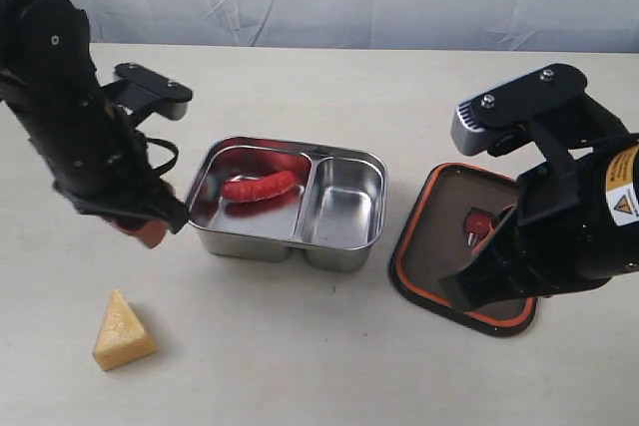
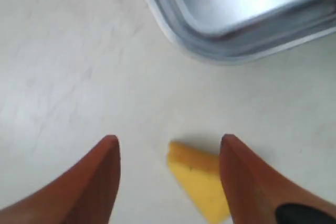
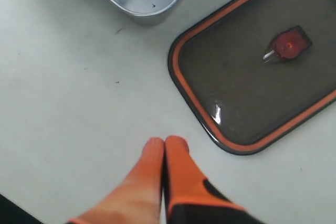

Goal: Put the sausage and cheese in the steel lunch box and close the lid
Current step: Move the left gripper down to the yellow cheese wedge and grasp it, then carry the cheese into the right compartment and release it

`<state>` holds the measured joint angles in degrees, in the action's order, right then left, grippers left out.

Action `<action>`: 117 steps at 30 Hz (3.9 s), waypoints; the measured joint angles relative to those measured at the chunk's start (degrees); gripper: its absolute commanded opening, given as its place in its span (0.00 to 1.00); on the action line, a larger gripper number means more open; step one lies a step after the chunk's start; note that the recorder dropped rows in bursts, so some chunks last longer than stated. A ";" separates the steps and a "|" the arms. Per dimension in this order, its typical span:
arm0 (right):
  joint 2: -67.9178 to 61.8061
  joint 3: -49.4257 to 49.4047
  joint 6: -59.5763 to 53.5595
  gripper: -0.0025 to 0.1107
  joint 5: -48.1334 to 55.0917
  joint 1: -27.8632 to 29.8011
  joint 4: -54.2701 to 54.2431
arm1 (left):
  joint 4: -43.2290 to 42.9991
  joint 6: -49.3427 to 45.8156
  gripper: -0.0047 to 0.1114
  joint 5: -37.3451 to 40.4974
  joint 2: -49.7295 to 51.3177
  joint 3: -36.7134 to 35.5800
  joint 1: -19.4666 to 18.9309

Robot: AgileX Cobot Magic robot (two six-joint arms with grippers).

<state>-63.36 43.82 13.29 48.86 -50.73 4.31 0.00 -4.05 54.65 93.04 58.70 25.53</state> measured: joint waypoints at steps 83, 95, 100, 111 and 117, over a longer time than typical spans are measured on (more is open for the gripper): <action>0.00 0.00 0.62 0.02 -1.77 0.00 -3.80 | 10.11 35.55 0.04 -12.03 2.91 -16.40 0.00; 0.00 0.00 0.62 0.02 -0.63 0.00 -3.89 | 10.05 32.10 0.04 -12.49 0.23 -16.40 0.00; 0.00 0.00 0.62 0.02 -0.63 0.00 -4.31 | 9.57 31.16 0.04 -12.52 -1.73 -16.42 0.00; 0.00 0.00 0.62 0.02 -0.48 0.00 -4.31 | 23.01 19.53 0.04 -15.25 -5.68 -15.47 0.00; 0.00 0.00 0.62 0.02 -0.48 0.00 -3.80 | 33.04 11.72 0.04 -15.41 -5.76 -11.99 0.00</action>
<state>-63.36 43.82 13.91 48.38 -50.73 0.50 33.04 7.67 39.24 87.28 46.71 25.53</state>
